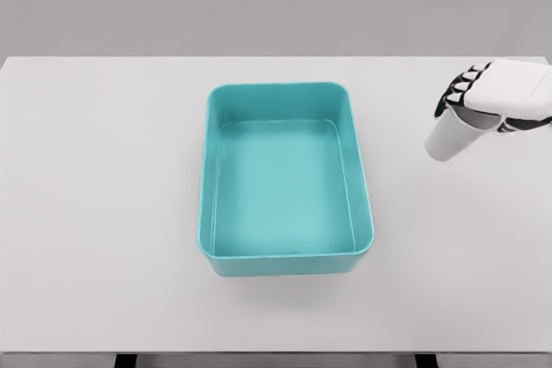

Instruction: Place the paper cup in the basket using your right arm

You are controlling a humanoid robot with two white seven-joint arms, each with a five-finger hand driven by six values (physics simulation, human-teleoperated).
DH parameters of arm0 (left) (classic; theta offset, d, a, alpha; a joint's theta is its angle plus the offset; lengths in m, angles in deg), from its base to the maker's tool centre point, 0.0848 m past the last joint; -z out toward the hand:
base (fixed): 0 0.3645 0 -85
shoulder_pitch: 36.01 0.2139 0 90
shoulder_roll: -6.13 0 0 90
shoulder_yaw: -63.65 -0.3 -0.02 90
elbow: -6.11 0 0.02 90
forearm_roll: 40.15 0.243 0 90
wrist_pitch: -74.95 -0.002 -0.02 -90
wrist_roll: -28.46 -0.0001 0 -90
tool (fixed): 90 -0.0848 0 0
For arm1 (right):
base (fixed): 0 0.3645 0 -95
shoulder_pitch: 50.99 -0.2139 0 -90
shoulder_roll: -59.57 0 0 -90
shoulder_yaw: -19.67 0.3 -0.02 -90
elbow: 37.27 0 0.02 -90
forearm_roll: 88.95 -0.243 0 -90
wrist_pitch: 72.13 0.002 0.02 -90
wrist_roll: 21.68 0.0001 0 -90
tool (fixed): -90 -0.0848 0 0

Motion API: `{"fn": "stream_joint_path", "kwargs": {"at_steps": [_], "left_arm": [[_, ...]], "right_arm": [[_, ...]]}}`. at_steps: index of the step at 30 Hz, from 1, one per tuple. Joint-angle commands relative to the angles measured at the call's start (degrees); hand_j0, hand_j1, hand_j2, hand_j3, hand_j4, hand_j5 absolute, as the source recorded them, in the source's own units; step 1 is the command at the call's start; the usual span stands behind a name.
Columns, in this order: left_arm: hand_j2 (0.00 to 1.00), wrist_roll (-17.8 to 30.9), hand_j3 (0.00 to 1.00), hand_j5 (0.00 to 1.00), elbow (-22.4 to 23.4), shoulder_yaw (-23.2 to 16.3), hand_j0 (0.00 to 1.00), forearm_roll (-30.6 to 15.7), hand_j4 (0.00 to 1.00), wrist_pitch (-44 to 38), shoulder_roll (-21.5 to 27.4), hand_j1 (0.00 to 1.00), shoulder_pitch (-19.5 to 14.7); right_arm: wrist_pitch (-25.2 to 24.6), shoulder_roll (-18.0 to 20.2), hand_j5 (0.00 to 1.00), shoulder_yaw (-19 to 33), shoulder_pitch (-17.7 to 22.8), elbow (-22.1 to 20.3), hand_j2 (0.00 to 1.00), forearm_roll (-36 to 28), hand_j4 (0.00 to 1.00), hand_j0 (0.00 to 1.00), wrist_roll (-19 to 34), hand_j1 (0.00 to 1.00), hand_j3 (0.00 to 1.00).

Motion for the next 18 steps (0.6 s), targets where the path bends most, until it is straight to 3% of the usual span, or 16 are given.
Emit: {"fn": "stream_joint_path", "kwargs": {"at_steps": [1, 7, 18], "left_arm": [[1.00, 0.0, 1.00, 1.00, 0.0, 0.0, 1.00, 0.0, 1.00, 0.0, 0.0, 1.00, 0.0], [1.00, 0.0, 1.00, 1.00, 0.0, 0.0, 1.00, 0.0, 1.00, 0.0, 0.0, 1.00, 0.0], [1.00, 0.0, 1.00, 1.00, 0.0, 0.0, 1.00, 0.0, 1.00, 0.0, 0.0, 1.00, 0.0]], "right_arm": [[-0.1, -1.4, 0.74, 0.1, 0.0, -0.1, 0.74, -0.2, 0.74, 0.74, 0.0, 0.74, 0.74], [-0.1, -2.5, 0.61, 0.0, -0.9, -0.1, 0.61, -0.2, 0.61, 0.61, 0.0, 0.61, 0.61], [0.0, -5.4, 0.65, 0.0, -3.1, -0.5, 0.65, -0.2, 0.65, 0.65, 0.0, 0.65, 0.65]]}}
